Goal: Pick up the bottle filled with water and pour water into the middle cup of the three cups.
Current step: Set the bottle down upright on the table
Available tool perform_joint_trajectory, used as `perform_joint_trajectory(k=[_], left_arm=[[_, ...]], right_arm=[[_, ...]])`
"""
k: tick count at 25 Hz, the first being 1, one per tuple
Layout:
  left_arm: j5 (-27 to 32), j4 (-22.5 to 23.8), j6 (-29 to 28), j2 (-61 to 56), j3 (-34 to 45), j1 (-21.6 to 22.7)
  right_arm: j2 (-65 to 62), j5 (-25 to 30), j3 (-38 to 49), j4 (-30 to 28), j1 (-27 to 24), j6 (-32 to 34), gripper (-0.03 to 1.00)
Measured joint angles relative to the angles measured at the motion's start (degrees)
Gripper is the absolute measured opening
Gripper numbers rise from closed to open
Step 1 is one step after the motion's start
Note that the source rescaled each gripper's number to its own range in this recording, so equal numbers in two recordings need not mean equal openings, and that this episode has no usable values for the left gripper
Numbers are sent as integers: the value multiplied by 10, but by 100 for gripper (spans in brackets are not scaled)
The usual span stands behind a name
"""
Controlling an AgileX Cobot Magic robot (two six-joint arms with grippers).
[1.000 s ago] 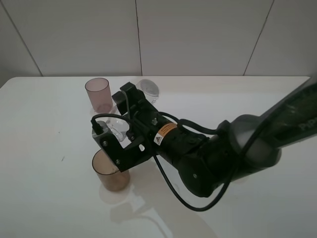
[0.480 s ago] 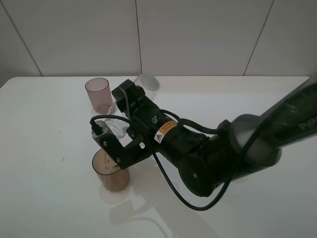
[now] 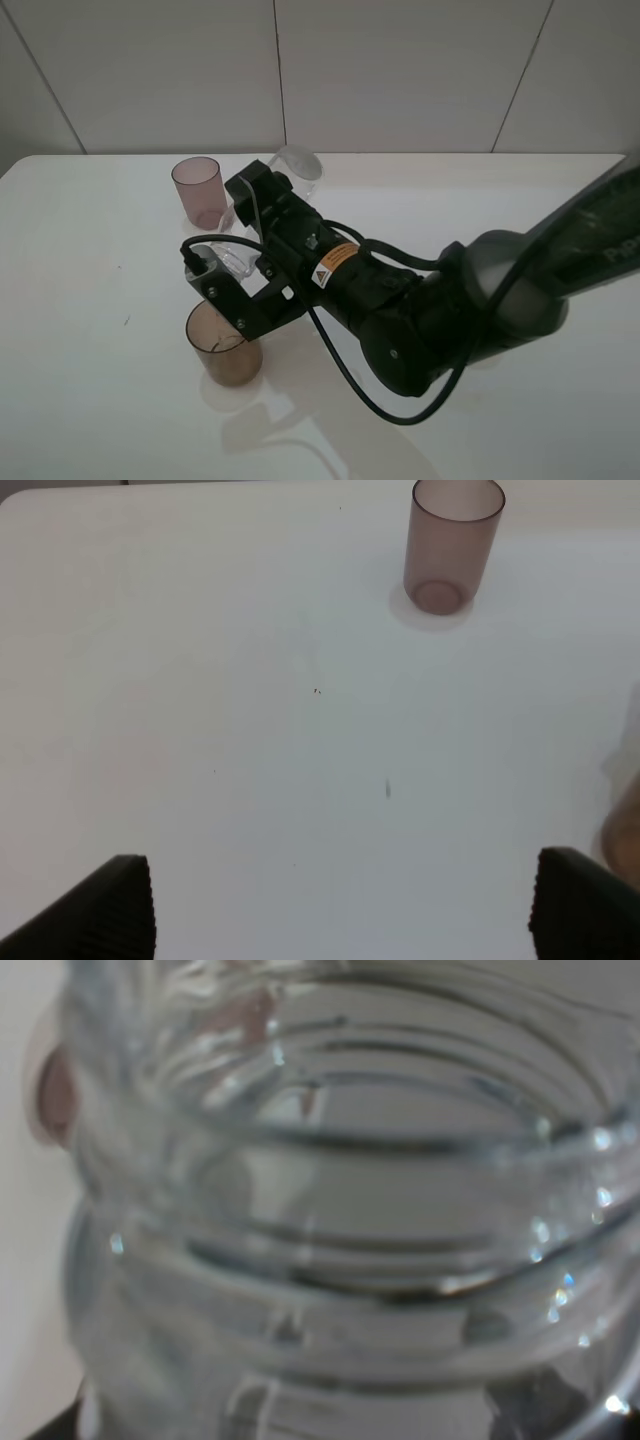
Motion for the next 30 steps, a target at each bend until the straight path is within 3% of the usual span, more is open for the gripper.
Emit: perform_joint_trajectory(k=[30], left_arm=[[0,0,0,0,0,0]], right_arm=[[0,-20,0,-1,0,-23,0]])
